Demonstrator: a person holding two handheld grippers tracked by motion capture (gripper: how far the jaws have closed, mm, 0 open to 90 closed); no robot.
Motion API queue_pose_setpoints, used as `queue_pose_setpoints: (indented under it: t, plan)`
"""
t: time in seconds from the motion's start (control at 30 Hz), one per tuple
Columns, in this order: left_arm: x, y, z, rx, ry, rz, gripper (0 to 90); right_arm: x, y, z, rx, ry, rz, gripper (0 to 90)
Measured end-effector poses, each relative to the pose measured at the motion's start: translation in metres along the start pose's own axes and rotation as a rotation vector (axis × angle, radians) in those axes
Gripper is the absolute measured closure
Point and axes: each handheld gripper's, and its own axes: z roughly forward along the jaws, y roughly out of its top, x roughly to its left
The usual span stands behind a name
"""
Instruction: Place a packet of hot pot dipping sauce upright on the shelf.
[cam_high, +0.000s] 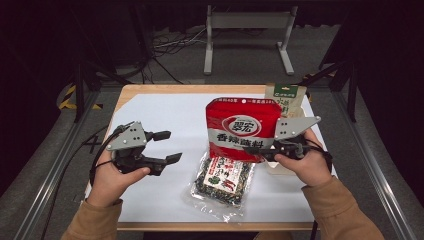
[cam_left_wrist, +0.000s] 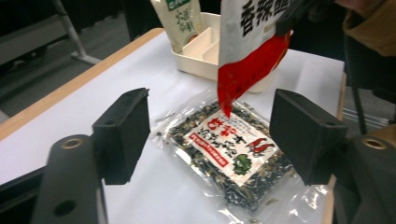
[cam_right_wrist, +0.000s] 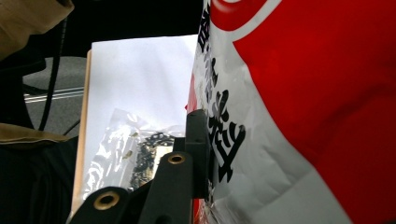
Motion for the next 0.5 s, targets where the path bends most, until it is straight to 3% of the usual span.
queue_pose_setpoints:
  t: [0.17, 0.5]
  plan:
    - [0.006, -0.004, 0.000, 0.011, 0.053, 0.001, 25.5, -0.008, 0.000, -0.011, -0.007, -0.033, 0.009, 80.0]
    - [0.016, -0.014, 0.002, 0.027, 0.072, -0.027, 24.2, -0.025, -0.006, -0.034, -0.014, -0.102, 0.027, 80.0]
